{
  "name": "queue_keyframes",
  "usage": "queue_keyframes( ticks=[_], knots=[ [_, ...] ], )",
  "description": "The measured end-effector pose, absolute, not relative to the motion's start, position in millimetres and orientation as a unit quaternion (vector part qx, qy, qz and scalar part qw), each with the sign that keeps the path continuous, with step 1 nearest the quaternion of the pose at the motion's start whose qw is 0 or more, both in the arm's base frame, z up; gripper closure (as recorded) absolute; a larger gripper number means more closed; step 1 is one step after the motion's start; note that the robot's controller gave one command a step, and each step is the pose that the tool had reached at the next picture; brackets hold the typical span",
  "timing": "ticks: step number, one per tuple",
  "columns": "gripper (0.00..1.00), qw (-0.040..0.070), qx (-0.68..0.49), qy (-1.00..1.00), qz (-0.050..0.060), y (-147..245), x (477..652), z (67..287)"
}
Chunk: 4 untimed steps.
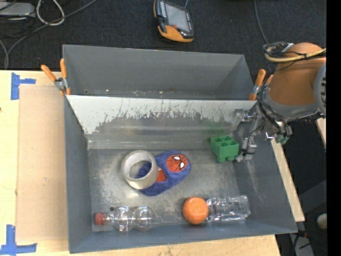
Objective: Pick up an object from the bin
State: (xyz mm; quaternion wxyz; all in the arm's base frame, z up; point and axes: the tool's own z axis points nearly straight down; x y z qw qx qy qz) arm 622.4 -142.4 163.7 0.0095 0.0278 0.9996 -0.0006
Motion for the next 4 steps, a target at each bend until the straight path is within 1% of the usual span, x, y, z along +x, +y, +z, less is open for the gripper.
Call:
queue_keyframes(
  ticks=[1, 2, 3, 4],
  knots=[
    [0.0, 0.004, 0.148, 0.989, 0.003, -122, 614.7, 98],
    [0.0, 0.007, 0.208, 0.978, 0.002, -141, 618.2, 69],
    [1.0, 0.007, 0.203, 0.979, 0.003, -123, 614.0, 69],
    [1.0, 0.007, 0.203, 0.979, 0.003, -123, 614.0, 69]
  ],
)
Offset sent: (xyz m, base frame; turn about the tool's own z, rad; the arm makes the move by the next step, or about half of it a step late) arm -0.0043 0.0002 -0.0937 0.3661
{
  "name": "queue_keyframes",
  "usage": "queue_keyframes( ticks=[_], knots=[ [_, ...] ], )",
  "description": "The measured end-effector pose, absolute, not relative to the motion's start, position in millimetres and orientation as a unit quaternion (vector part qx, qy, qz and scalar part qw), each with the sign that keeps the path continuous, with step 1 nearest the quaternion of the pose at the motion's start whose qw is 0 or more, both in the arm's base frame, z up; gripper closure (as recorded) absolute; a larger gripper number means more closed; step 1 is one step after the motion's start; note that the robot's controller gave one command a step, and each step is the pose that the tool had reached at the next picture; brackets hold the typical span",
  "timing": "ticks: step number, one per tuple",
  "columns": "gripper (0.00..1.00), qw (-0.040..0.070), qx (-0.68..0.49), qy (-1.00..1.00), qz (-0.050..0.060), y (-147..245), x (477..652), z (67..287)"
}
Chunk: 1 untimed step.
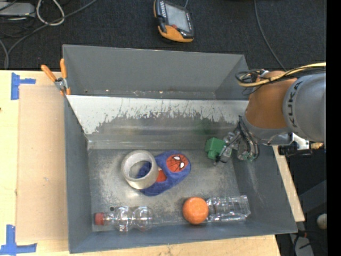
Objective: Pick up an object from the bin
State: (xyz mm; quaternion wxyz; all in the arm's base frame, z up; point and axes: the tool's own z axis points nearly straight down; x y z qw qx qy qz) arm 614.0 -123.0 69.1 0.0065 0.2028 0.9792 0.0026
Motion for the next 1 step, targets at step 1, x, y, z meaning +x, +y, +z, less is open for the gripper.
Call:
queue_keyframes(
  ticks=[1],
  knots=[
    [1.0, 0.002, 0.202, 0.979, 0.003, -122.4, 610.9, 101.3]
  ],
)
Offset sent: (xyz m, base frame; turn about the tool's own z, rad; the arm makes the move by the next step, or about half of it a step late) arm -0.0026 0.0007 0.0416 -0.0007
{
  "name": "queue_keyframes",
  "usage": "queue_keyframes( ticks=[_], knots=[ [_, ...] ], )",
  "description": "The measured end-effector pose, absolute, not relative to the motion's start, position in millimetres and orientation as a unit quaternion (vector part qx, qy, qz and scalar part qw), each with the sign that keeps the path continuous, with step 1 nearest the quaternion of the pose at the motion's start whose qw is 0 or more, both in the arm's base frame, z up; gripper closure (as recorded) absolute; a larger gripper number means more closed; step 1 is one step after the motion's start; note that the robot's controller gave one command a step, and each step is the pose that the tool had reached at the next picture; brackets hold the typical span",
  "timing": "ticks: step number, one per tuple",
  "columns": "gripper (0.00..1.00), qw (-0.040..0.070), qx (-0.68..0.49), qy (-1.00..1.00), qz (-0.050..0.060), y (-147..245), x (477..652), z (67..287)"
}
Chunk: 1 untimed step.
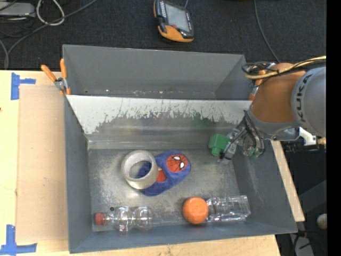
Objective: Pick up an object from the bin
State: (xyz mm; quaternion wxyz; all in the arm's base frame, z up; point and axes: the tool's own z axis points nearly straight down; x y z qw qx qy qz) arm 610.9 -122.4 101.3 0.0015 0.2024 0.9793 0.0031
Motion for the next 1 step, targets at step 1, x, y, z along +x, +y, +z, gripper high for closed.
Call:
queue_keyframes(
  ticks=[1],
  knots=[
    [1.0, 0.007, 0.202, 0.979, 0.003, -123.2, 614.3, 129.8]
  ],
)
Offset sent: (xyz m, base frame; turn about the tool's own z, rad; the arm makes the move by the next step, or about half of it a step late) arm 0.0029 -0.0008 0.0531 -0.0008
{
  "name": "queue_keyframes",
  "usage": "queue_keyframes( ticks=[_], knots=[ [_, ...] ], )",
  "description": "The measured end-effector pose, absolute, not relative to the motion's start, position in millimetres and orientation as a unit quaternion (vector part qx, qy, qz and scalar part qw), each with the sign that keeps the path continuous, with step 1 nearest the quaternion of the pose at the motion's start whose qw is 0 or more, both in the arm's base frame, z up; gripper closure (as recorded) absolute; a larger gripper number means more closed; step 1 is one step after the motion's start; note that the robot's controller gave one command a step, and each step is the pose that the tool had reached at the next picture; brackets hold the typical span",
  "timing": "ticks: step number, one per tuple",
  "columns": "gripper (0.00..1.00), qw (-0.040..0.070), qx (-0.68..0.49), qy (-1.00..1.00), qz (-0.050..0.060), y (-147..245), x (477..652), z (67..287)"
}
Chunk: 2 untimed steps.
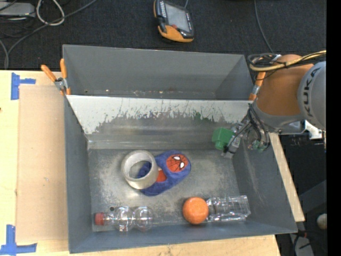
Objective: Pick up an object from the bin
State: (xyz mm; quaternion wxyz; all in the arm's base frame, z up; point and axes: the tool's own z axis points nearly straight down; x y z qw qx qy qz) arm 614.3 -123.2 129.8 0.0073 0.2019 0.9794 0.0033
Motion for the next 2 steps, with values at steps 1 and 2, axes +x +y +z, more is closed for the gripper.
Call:
queue_keyframes(
  ticks=[1, 2],
  knots=[
    [1.0, 0.007, 0.201, 0.98, 0.004, -123, 614.0, 141],
    [1.0, 0.006, 0.2, 0.98, 0.004, -123, 613.6, 168]
  ],
)
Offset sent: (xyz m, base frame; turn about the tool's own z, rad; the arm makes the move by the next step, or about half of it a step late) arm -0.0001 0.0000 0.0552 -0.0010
